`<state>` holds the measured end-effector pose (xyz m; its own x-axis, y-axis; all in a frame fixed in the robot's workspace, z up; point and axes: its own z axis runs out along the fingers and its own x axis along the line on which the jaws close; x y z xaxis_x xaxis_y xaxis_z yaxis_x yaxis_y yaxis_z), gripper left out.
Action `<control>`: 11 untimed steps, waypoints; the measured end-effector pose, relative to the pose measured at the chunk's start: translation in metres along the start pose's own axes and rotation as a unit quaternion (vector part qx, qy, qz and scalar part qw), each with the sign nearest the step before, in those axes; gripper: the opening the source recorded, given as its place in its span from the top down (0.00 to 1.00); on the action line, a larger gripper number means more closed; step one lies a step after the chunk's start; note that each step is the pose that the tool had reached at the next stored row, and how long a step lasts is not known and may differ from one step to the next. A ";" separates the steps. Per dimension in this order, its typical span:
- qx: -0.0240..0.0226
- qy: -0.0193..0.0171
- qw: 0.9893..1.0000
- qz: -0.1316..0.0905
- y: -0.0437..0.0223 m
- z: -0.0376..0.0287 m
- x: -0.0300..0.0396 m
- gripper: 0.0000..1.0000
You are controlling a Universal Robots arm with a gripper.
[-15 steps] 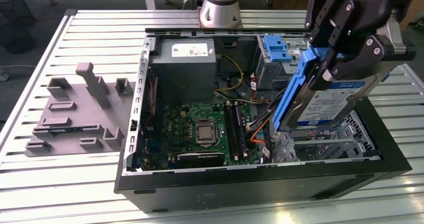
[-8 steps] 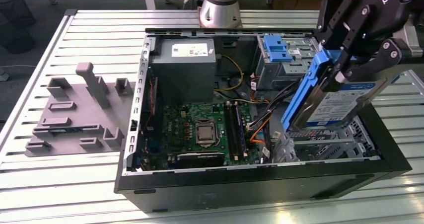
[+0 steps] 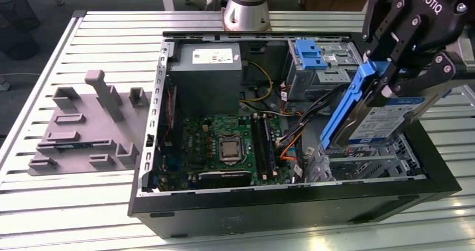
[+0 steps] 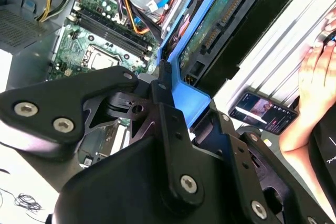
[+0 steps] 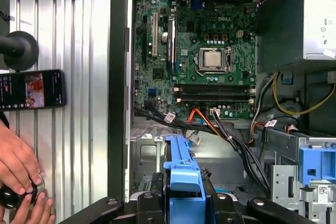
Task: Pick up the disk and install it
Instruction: 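Insert the disk into the insertion slot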
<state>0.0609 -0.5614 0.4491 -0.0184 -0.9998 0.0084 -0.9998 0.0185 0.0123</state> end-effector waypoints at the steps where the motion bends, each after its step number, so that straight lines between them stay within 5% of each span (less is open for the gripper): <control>1: 0.000 0.000 1.000 0.000 -0.0012 0.0010 0.0000 0.63; 11: 0.000 0.000 1.000 0.002 -0.0107 0.0086 0.0003 0.63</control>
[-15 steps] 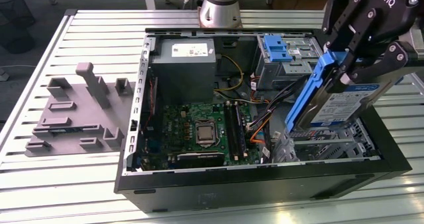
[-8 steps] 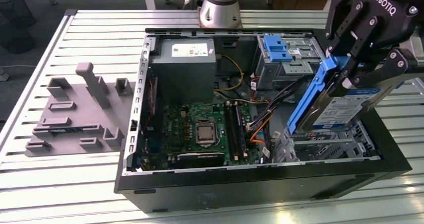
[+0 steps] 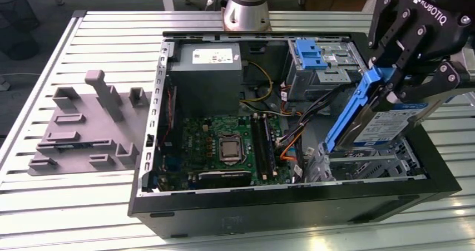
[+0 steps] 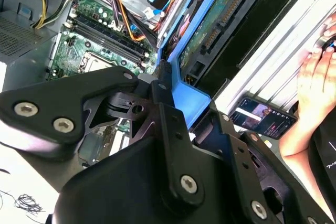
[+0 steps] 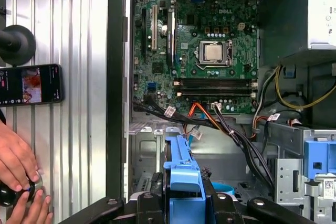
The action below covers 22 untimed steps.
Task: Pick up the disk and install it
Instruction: 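Insert the disk into the insertion slot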
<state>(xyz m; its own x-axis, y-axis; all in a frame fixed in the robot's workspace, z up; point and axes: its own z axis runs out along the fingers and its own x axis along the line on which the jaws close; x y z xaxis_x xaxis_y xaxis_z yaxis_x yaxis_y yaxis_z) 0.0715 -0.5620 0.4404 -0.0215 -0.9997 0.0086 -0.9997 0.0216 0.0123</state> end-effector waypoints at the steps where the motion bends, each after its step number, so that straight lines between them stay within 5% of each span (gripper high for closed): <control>1: 0.000 0.000 1.000 0.001 -0.0002 0.0004 0.0003 0.63; 22: 0.000 0.000 1.000 0.007 -0.0001 0.0062 0.0081 0.63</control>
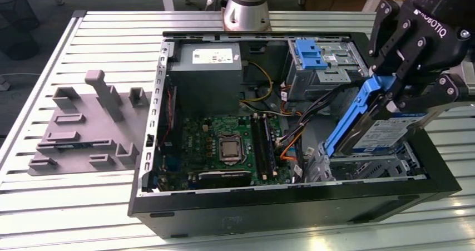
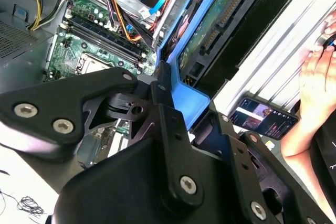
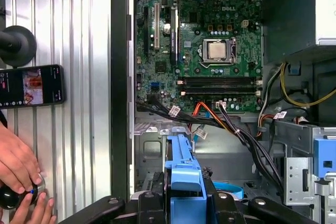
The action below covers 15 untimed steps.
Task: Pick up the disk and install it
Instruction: 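Insert the disk into the insertion slot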
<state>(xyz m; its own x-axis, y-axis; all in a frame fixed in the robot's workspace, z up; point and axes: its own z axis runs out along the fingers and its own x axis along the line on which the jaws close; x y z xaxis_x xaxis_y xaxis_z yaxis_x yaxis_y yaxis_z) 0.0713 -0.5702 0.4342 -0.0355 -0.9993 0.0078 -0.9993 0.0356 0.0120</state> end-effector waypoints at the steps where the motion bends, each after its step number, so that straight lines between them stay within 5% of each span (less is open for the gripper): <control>1: 0.000 0.000 1.000 0.000 0.0000 0.0005 0.0000 0.63; 15: 0.000 0.000 1.000 0.000 -0.0001 0.0078 -0.0001 0.63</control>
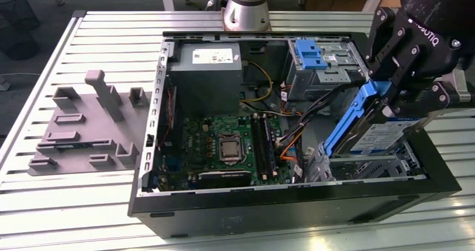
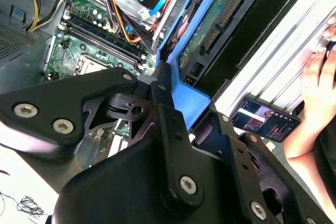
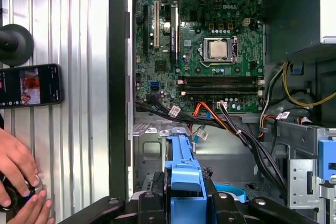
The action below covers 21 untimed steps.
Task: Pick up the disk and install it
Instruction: 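Insert the disk into the insertion slot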
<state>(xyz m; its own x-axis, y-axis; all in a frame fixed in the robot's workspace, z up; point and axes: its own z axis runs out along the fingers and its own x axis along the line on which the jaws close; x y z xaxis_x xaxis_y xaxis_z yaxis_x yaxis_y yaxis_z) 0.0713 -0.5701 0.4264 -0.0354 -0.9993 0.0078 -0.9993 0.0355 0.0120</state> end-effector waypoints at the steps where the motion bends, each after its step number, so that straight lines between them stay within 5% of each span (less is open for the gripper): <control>1: 0.000 0.000 1.000 0.000 0.0000 0.0001 0.0000 0.63; 6: 0.000 0.000 1.000 0.000 0.0000 0.0042 0.0000 0.50; 14: 0.000 0.000 1.000 0.000 -0.0002 0.0186 -0.0001 0.51; 21: 0.000 0.000 1.000 0.000 -0.0003 0.0313 -0.0002 0.81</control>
<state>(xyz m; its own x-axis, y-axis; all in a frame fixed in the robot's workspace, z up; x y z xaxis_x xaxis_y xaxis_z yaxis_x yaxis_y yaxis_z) 0.0713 -0.5702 0.3951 -0.0355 -0.9993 0.0077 -0.9993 0.0356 0.0120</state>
